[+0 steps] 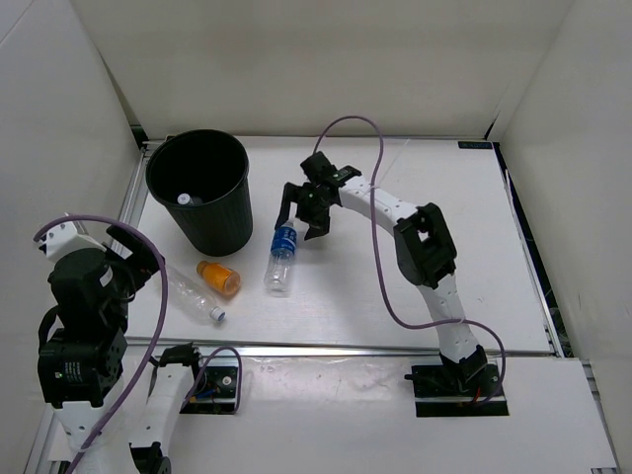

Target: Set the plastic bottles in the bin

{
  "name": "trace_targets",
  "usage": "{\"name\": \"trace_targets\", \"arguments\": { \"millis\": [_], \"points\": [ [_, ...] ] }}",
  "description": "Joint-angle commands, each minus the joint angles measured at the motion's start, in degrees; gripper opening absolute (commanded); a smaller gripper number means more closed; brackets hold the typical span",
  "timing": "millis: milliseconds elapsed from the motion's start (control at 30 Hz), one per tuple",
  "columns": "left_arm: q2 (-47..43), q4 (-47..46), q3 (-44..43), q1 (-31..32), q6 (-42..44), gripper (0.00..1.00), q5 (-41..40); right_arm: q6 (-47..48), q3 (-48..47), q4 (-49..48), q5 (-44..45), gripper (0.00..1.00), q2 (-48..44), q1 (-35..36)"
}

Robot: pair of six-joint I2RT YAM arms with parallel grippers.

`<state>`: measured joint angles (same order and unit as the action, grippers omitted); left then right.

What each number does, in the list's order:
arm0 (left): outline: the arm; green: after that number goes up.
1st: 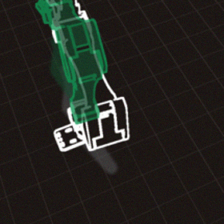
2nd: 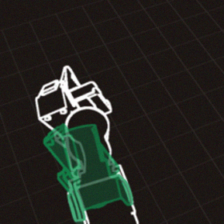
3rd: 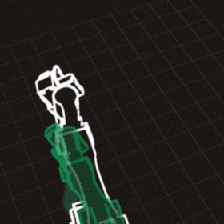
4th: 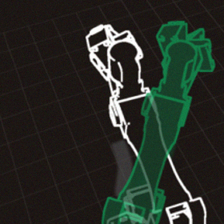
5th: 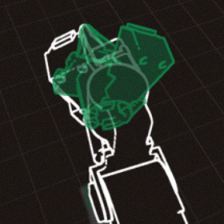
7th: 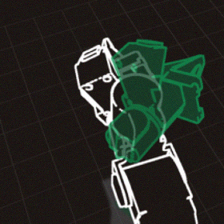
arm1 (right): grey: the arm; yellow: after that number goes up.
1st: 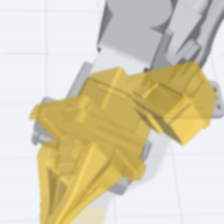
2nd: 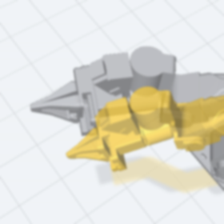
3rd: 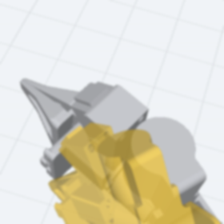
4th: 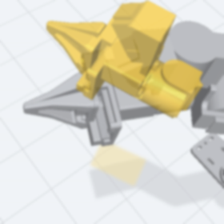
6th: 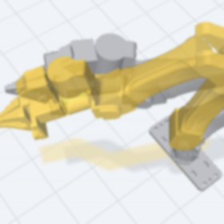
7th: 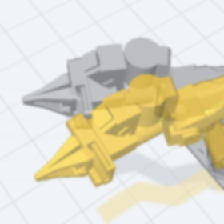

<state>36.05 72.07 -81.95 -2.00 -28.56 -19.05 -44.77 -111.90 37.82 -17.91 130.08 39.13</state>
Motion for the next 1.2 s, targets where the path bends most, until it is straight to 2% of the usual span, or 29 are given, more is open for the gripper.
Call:
{"name": "trace_targets", "arguments": {
  "millis": [0, 300, 333, 500, 533, 667, 800, 900, 1033, 1100, 1133, 1167],
  "points": [
    [0.33, 0.7, 0.13, 0.24, -0.36, 1.0, 0.67, 1.18, -2.62, 2.61, -2.57, 1.0, 2.36, 1.64],
    [0.33, 3.42, -0.4, 0.24, -0.36, 1.0, 1.91, 1.18, -3.77, 3.31, -4.68, 0.99, 6.68, 1.65],
    [0.33, 3.42, -0.4, 0.24, -0.36, 1.0, 1.91, 1.18, -2.9, 3.31, -4.68, 0.89, 6.68, 1.65],
    [-0.81, 2.9, 0.21, 0.24, -0.36, 1.0, 2.44, 3.02, 1.85, 3.31, -2.66, 0.56, 0.89, 1.65],
    [-0.81, 2.38, 0.82, 0.24, -0.36, 1.0, 2.44, 3.03, 3.16, 3.31, -2.13, 0.46, -0.34, 1.65],
    [-1.34, 1.32, 1.35, 0.24, -0.36, 1.0, 0.86, 3.03, 4.23, 5.06, -0.2, 0.29, -6.93, -0.81],
    [-1.95, -1.75, 2.84, 0.24, 0.17, 1.0, -0.55, 1.01, 1.52, 5.59, 2.36, 0.27, -16.5, -2.65],
    [-4.41, -4.3, 5.56, 0.24, 0.17, 1.0, 0.06, 1.0, -4.62, 4.64, 3.59, 0.24, -19.08, -3.19],
    [-5.03, -5.01, 7.06, 0.24, 0.78, 1.0, 1.29, 0.48, -17.17, -8.15, 1.05, 0.24, -19.34, -3.19],
    [-5.03, -5.01, 7.07, 0.24, 0.78, 1.0, 1.29, 0.48, -21.24, -13.89, -0.44, 0.24, -16.89, -2.48],
    [-5.03, -5.01, 7.68, 0.24, 0.78, 1.0, 1.29, 1.17, -23.26, -20.36, -2.11, 0.24, -15.66, -2.48],
    [-5.03, -5.01, 8.21, 0.24, 0.78, 1.0, 1.29, 1.18, -28.67, -22.33, -2.91, 0.24, -12.08, -1.88]
  ]
}}
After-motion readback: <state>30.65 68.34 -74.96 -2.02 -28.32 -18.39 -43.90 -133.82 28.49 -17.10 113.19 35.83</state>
